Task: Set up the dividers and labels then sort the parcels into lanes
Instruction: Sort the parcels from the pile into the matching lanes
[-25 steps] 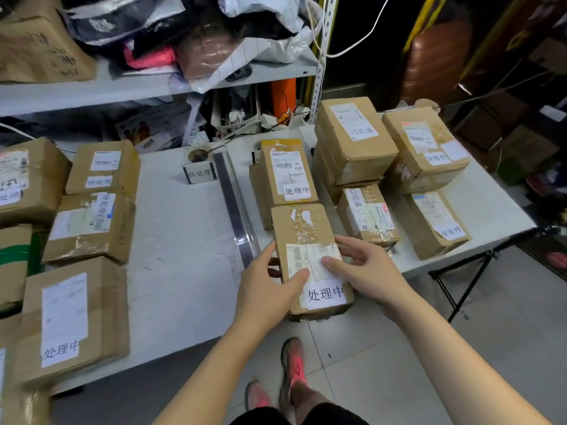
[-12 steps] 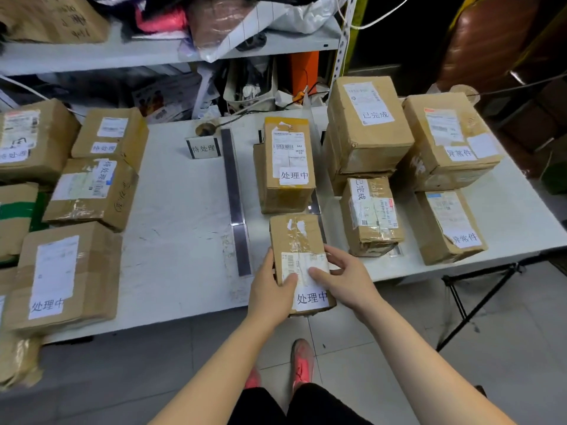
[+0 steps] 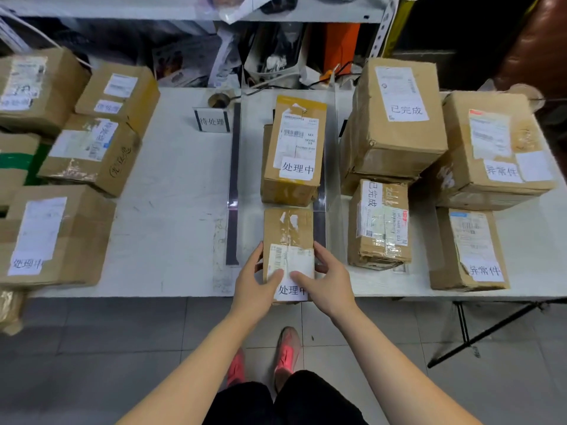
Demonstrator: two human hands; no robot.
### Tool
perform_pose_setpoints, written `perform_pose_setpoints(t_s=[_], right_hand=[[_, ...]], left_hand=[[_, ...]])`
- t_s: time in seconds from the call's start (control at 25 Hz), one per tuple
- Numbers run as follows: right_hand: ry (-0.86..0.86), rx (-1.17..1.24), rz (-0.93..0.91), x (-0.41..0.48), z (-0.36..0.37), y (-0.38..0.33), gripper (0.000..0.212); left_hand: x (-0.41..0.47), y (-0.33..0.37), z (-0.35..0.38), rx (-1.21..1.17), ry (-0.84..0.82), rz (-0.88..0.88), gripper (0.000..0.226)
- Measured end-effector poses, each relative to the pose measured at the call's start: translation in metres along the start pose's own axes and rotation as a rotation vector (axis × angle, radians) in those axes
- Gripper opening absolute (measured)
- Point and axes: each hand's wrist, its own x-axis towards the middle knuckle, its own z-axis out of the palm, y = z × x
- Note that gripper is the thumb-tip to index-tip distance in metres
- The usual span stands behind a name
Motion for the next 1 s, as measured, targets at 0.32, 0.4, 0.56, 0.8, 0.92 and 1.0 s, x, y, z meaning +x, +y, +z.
perform_pose_setpoints(t_s=[0.32,0.4,0.56,0.8,0.92,1.0], right_hand=[[0.189,-0.058,-0.049,-0.003,0.013,-0.014,0.061],[0.254,-0.096,-0.156,-0.003,0.015,-0.039,0.055],[0.222,-0.170,-0.400,0.007,0.015,-0.109,0.051],[0.052,-0.479,-0.630,0.018,0.040,-0.204,0.064],[-0.074,-0.669,-0.673,0.021,0.077,-0.234,0.069],[-0.162,-0.731,-0.669,0.020,0.110,-0.243,0.069]], left_hand=[[-0.018,0.030,-0.012,0.247,-0.002,0.036,0.059],[-0.026,0.047,-0.025,0.356,-0.038,0.053,0.055],[-0.043,0.093,-0.068,0.306,-0.065,0.071,0.062],[-0.041,0.137,-0.168,0.390,0.232,0.272,0.062],[-0.031,0.130,-0.234,0.594,0.354,0.303,0.066],[-0.022,0.116,-0.279,0.707,0.356,0.279,0.069]])
